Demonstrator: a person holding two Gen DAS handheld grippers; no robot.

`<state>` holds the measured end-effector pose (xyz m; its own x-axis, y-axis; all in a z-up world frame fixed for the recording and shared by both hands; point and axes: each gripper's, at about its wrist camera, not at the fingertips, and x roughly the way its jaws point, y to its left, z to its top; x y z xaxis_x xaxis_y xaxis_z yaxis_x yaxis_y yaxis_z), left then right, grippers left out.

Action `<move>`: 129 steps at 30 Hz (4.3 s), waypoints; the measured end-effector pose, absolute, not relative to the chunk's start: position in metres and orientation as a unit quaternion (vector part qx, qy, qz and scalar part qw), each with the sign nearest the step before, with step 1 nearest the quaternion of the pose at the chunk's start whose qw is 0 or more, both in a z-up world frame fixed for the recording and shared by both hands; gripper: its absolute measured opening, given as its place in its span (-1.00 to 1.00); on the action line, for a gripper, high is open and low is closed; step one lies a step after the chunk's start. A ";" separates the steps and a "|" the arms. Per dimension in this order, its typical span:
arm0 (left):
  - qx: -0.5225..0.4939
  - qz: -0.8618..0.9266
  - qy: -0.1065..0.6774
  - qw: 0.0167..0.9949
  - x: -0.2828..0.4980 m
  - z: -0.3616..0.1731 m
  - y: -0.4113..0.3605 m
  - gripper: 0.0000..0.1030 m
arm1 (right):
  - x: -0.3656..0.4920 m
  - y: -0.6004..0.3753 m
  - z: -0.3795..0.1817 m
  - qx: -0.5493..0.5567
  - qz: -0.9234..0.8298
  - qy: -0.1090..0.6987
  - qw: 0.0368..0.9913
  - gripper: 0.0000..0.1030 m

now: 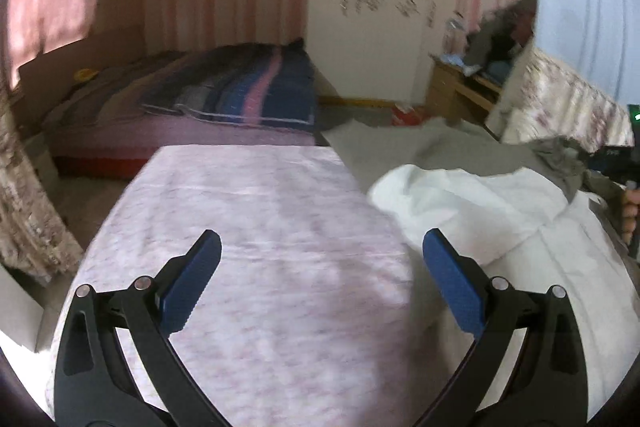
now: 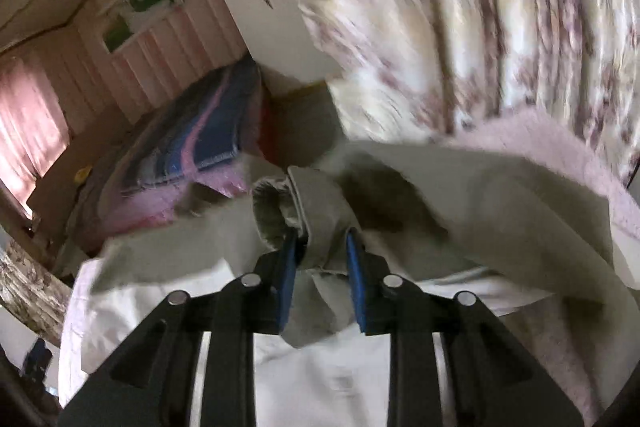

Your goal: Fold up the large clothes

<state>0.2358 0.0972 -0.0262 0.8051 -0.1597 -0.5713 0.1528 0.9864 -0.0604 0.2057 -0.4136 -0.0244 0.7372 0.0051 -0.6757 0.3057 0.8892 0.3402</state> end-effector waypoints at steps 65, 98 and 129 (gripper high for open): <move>0.064 -0.080 0.361 0.927 0.290 -0.053 -0.018 0.93 | 0.193 -0.313 -0.030 -0.001 0.007 0.341 0.940 0.89; 0.038 -0.030 0.231 0.972 0.122 -0.023 0.051 0.94 | -0.066 -0.470 -0.024 -0.012 -0.189 0.313 0.931 0.95; 0.027 -0.026 0.186 0.982 0.082 -0.015 0.059 0.94 | 0.007 -0.442 0.007 0.034 -0.073 0.379 0.922 -0.94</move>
